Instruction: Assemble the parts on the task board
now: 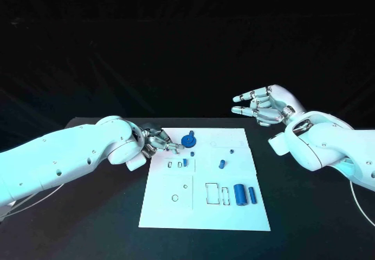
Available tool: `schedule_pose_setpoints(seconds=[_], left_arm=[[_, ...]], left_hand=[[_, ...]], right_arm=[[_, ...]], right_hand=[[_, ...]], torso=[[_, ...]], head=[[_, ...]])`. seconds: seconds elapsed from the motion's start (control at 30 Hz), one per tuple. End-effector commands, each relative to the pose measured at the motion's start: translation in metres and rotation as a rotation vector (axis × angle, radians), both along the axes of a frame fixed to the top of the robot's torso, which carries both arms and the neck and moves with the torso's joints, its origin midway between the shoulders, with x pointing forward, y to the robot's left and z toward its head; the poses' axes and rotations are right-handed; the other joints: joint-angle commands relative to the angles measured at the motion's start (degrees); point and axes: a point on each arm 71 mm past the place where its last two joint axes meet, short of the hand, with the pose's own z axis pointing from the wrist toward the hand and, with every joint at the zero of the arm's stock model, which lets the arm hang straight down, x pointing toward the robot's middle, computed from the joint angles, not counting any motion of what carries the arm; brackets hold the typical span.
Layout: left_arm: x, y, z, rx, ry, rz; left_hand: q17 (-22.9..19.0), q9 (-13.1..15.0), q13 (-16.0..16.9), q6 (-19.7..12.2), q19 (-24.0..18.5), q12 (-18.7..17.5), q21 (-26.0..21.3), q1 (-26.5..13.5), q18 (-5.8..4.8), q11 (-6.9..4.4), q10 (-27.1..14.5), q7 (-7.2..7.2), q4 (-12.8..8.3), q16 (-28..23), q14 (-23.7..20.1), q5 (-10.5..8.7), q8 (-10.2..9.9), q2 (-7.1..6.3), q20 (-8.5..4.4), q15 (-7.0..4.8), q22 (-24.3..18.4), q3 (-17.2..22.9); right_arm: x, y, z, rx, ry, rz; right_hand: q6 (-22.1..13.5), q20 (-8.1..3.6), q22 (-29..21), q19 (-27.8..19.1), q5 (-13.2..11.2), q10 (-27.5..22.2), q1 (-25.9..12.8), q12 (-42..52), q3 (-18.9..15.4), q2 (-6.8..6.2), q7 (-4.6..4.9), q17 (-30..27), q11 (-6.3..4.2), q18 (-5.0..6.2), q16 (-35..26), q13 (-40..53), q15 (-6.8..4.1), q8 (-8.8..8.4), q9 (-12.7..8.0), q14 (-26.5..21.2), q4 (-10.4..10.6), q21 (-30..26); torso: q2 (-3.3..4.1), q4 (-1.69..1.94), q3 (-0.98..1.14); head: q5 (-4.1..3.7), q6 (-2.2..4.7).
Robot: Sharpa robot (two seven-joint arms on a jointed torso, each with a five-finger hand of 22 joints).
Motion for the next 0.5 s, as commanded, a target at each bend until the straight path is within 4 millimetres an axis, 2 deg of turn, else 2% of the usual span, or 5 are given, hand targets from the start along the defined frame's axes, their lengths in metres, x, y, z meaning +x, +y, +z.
schedule_pose_setpoints(seconds=[0.03, 0.23, 0.37, 0.5], left_arm=[[0.002, 0.002, -0.004, 0.236, 0.014, -0.011], [0.007, -0.013, -0.005, 0.310, 0.010, -0.040], [0.010, -0.022, -0.006, 0.330, 0.011, -0.055], [0.012, -0.028, -0.008, 0.343, 0.018, -0.068]], left_hand=[[15.1, 2.9, 2.1, -1.8, 2.9, 2.0, 0.7, -1.2, -0.73, 0.22, 0.1, -0.21, 0.1, 0.1, 6.0, -0.56, 2.9, 0.44, -0.15, -0.33, 6.7, -1.2], [15.1, 9.3, 3.8, -5.0, 3.1, 3.7, 1.5, -3.0, -0.94, -0.29, 0.1, -0.50, 0.2, 0.1, 6.0, -2.72, 8.8, 1.69, -0.42, -0.37, 8.0, -3.5], [15.1, 11.9, 4.4, -6.2, 3.2, 4.2, 1.8, -3.8, -1.03, -0.38, 0.2, -0.76, 0.3, 0.1, 6.0, -3.12, 10.9, 2.00, -0.53, -0.57, 8.5, -4.6], [15.1, 13.3, 4.7, -6.9, 3.3, 4.5, 2.0, -4.4, -1.08, -0.43, 0.3, -0.92, 0.3, 0.1, 6.0, -3.26, 12.0, 1.97, -0.61, -0.74, 8.8, -5.4]], right_arm=[[0.001, 0.000, 0.000, 0.046, 0.025, 0.010], [0.003, -0.001, -0.001, 0.047, 0.025, 0.000], [0.003, 0.001, -0.001, 0.047, 0.025, 0.002], [0.003, 0.003, -0.002, 0.047, 0.028, 0.007]], right_hand=[[-0.2, -0.12, -0.2, -0.4, 0.4, -0.2, -0.2, -0.3, -0.4, 0.46, -0.10, 3.0, 0.04, 1.00, -0.4, -0.2, 0.35, 0.18, 0.0, 3.4, 0.2, -0.4], [-0.2, -0.13, -0.7, -0.6, 0.5, -0.4, -0.3, -0.5, -0.6, 0.51, -0.10, 2.8, 0.04, 1.08, -0.6, -0.4, 0.34, 0.18, 0.0, 3.4, 0.3, -0.7], [-0.2, -0.13, -0.8, -0.7, 0.5, -0.4, -0.4, -0.7, -0.7, 0.53, -0.11, 2.7, 0.04, 1.11, -0.7, -0.5, 0.34, 0.18, 0.0, 3.3, 0.3, -0.7], [-0.2, -0.13, -1.0, -0.7, 0.5, -0.5, -0.4, -0.8, -0.7, 0.54, -0.11, 2.5, 0.04, 1.14, -0.8, -0.6, 0.34, 0.18, 0.0, 3.3, 0.3, -0.8]], torso=[[-0.29, -0.12, 0.09], [-0.36, -0.14, 0.09], [-0.12, -0.13, 0.06], [-0.15, -0.18, 0.03]], head=[[0.29, -0.31], [0.10, -0.45], [0.17, -0.48], [0.28, -0.61]])
